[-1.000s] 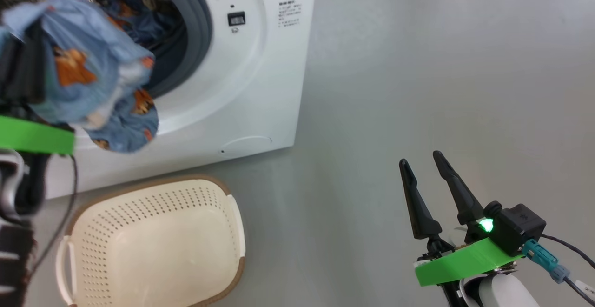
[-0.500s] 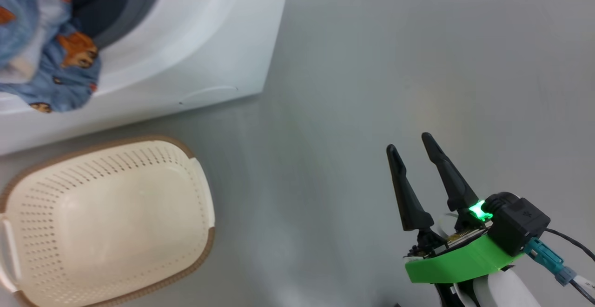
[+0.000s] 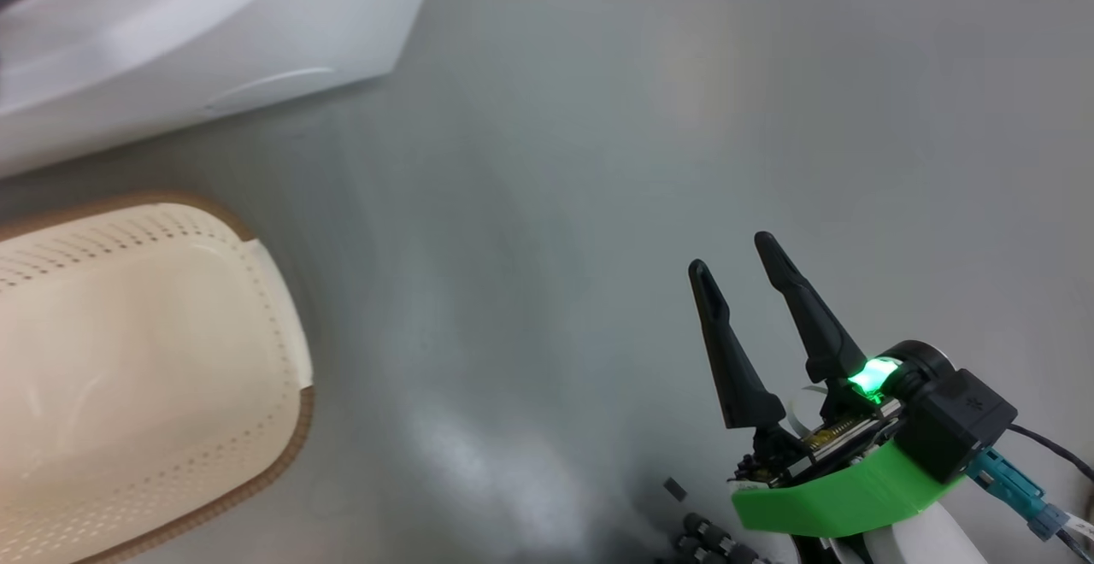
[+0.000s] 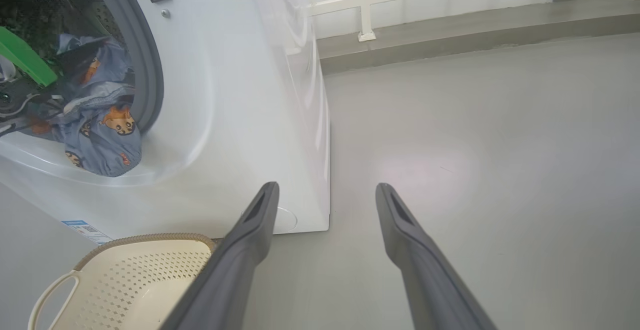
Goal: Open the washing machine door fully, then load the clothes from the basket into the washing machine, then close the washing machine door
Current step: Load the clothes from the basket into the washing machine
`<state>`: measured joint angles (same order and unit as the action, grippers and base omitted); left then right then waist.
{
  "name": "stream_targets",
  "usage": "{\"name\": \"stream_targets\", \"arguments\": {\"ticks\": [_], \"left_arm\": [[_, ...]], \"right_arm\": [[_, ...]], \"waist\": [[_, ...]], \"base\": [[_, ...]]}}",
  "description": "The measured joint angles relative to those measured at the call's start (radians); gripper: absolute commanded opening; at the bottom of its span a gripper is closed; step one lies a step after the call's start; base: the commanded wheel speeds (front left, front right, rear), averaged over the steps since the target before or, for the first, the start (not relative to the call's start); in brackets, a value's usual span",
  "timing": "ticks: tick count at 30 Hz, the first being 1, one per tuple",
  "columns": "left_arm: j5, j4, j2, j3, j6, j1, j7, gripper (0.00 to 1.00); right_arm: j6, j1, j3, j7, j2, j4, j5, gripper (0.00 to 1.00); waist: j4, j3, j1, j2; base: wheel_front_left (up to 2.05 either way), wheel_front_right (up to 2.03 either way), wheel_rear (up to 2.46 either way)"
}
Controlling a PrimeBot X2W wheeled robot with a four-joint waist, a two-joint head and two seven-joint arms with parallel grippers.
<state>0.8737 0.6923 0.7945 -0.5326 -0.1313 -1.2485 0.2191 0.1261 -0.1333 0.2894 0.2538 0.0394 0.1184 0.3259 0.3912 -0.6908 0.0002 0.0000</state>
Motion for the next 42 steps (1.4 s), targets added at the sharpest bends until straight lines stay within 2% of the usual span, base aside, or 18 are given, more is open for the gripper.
{"name": "stream_targets", "arguments": {"ticks": [5,11,13,14,15,19,26,30,35,42], "left_arm": [[0.02,0.003,0.035,-0.047,0.0,-0.083,-0.007,0.0],[0.023,-0.004,0.021,-0.037,0.0,-0.18,0.032,0.0],[0.023,-0.006,0.013,-0.006,0.0,-0.194,0.038,0.42],[0.022,-0.005,0.01,0.004,0.0,-0.196,0.038,0.9],[0.021,0.001,0.006,0.003,0.0,-0.194,0.038,1.0],[0.012,0.044,-0.001,-0.03,0.0,-0.179,0.032,1.0],[-0.005,0.2,-0.019,-0.12,0.0,-0.178,-0.227,1.0],[0.008,0.244,-0.042,-0.146,0.0,-0.177,-0.305,1.0],[0.033,0.261,-0.061,-0.155,0.0,-0.148,-0.301,1.0],[0.091,0.253,-0.068,-0.172,0.0,-0.054,-0.203,1.0]], "right_arm": [[0.0,0.005,-0.002,0.0,0.0,0.015,0.001,1.0],[0.0,0.036,-0.006,0.0,-0.002,0.043,0.01,1.0],[0.0,0.037,-0.006,0.0,-0.002,0.043,0.018,1.0],[0.0,0.037,-0.006,0.0,-0.002,0.043,0.019,1.0],[0.0,0.037,-0.005,0.0,-0.002,0.043,0.019,1.0],[0.0,0.037,-0.004,0.0,-0.002,0.043,0.024,1.0],[0.0,0.033,0.0,0.0,-0.002,0.033,0.026,1.0],[0.0,0.015,-0.001,0.0,-0.002,0.014,0.026,1.0],[0.0,0.011,-0.005,0.0,-0.002,0.0,0.024,1.0],[0.0,-0.003,-0.008,0.0,-0.002,-0.025,0.017,1.0]], "waist": [[0.046,-0.036,0.0,0.0],[0.077,-0.062,0.0,0.0],[0.083,-0.065,-0.0002,0.0],[0.085,-0.065,-0.0002,0.0],[0.085,-0.064,-0.0001,0.0],[0.085,-0.058,-0.0002,0.0],[0.079,-0.036,-0.0002,0.0],[0.072,-0.01,-0.0002,0.0],[0.058,0.027,-0.0002,0.0],[0.038,0.084,-0.0002,0.0]], "base": [[0.0,0.0,0.0],[0.0,0.0,0.0],[0.0,0.0,0.0],[0.0,0.0,0.0],[0.0,0.0,0.0],[0.0,0.0,0.0],[0.0,0.0,0.0],[0.0,0.0,0.0],[0.0,0.0,0.0],[0.0,0.0,0.0]]}}
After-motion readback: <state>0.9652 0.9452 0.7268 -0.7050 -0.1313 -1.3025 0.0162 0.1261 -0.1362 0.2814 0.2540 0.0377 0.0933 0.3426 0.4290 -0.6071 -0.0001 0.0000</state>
